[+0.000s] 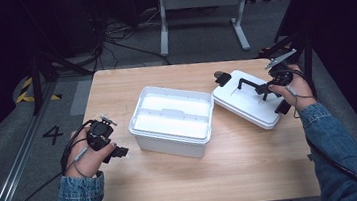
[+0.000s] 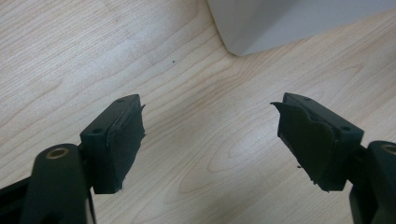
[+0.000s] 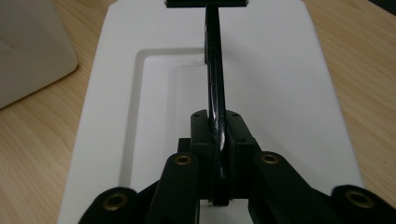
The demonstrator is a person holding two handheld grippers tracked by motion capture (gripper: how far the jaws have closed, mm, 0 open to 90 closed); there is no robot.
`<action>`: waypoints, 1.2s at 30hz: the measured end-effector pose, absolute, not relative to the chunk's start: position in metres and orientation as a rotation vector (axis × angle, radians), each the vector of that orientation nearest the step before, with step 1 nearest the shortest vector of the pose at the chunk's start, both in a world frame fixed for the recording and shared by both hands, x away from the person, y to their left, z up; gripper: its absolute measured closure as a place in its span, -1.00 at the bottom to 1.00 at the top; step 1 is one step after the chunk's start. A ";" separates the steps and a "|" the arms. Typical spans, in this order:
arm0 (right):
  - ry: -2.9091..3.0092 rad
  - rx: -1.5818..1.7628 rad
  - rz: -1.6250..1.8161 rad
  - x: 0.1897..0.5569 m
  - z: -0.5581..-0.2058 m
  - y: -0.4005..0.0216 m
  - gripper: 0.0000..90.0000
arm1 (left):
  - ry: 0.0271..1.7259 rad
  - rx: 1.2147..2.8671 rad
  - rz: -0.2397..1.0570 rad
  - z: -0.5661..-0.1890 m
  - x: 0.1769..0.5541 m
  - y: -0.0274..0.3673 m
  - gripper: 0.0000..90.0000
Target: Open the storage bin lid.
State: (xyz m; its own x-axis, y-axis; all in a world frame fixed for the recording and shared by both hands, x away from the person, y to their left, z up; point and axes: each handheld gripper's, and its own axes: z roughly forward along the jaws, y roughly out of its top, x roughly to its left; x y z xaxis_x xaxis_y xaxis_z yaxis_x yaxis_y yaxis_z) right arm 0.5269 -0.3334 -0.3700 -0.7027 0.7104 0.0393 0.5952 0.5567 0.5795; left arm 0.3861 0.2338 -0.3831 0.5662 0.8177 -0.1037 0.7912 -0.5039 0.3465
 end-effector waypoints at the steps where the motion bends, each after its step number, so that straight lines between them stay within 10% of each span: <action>1: 2.594 1.099 0.851 0.527 -0.373 -0.333 0.89 | 1.311 2.448 0.104 -0.383 0.386 0.234 -0.48; 36: 2.624 1.228 0.901 0.532 -0.419 -0.349 0.88 | 1.310 2.452 0.100 -0.383 0.386 0.232 -0.48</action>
